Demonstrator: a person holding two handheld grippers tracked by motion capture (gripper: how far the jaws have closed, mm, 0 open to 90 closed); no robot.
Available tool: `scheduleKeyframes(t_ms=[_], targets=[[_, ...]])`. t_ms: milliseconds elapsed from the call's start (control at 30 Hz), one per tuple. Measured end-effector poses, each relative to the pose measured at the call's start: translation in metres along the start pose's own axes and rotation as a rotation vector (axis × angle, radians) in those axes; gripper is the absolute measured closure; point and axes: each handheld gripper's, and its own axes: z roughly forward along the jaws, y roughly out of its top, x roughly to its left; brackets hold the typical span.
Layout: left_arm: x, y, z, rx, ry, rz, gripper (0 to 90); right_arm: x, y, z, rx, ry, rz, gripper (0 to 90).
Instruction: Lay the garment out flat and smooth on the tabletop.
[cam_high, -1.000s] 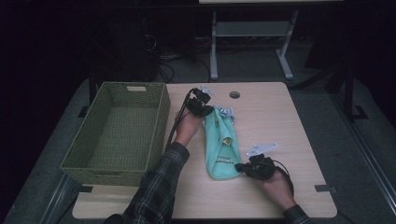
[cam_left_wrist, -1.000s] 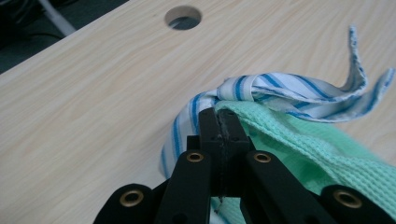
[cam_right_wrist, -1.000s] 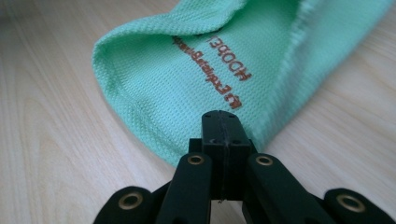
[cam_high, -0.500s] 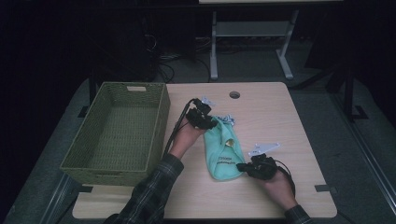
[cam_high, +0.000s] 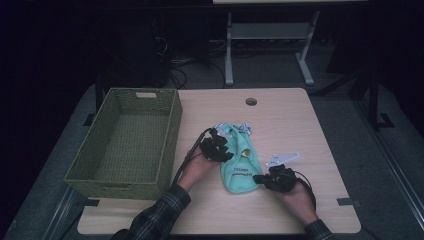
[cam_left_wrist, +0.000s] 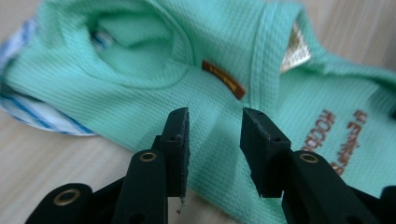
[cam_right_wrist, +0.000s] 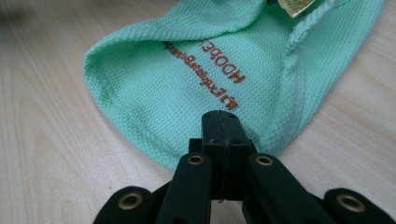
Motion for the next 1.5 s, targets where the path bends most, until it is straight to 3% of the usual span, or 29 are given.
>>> scheduleKeyframes(t_ms=[67, 233, 267, 567, 700, 967, 1067, 1200, 1267, 1300, 1333, 1433, 1500], targets=[[-0.001, -0.003, 0.004, 0.005, 0.005, 0.006, 65.0, 0.0, 0.0, 0.0, 0.001, 0.002, 0.006, 90.0], [-0.001, -0.005, 0.003, -0.001, 0.01, 0.013, 87.3, 0.0, 0.0, 0.0, -0.001, 0.002, 0.007, 90.0], [-0.001, -0.005, 0.003, 0.0, 0.011, 0.014, 88.4, 0.0, 0.0, 0.0, 0.001, 0.002, 0.008, 90.0], [0.003, -0.006, -0.021, -0.053, 0.015, -0.018, 89.2, 0.001, 0.001, 0.0, 0.007, -0.013, 0.004, 90.0], [0.002, -0.014, -0.03, -0.033, 0.034, -0.033, 89.2, 0.0, 0.0, -0.001, 0.005, -0.025, 0.016, 90.0], [-0.003, -0.036, -0.04, 0.055, 0.08, -0.06, 88.6, -0.001, 0.0, -0.003, 0.009, -0.049, 0.031, 90.0], [-0.004, -0.04, -0.042, 0.037, 0.084, -0.069, 80.0, -0.001, 0.0, -0.004, 0.012, -0.048, 0.028, 90.0], [-0.011, -0.038, -0.052, -0.027, 0.063, -0.067, 74.5, -0.001, 0.0, -0.004, 0.01, -0.046, 0.025, 90.0], [-0.018, -0.035, -0.057, -0.057, 0.027, -0.05, 74.1, -0.001, 0.0, -0.004, 0.009, -0.047, 0.03, 90.0], [-0.018, -0.035, -0.057, -0.057, 0.027, -0.05, 74.2, -0.001, 0.0, -0.004, 0.01, -0.046, 0.027, 90.0], [-0.027, -0.035, -0.057, -0.053, -0.009, -0.028, 74.9, -0.001, 0.0, -0.004, 0.01, -0.048, 0.026, 90.0], [-0.04, -0.039, -0.051, -0.021, -0.048, 0.001, 76.1, -0.001, 0.0, -0.004, 0.011, -0.047, 0.027, 90.0], [-0.043, -0.041, -0.048, -0.004, -0.057, 0.01, 76.8, -0.001, 0.0, -0.004, 0.012, -0.049, 0.026, 90.0]])
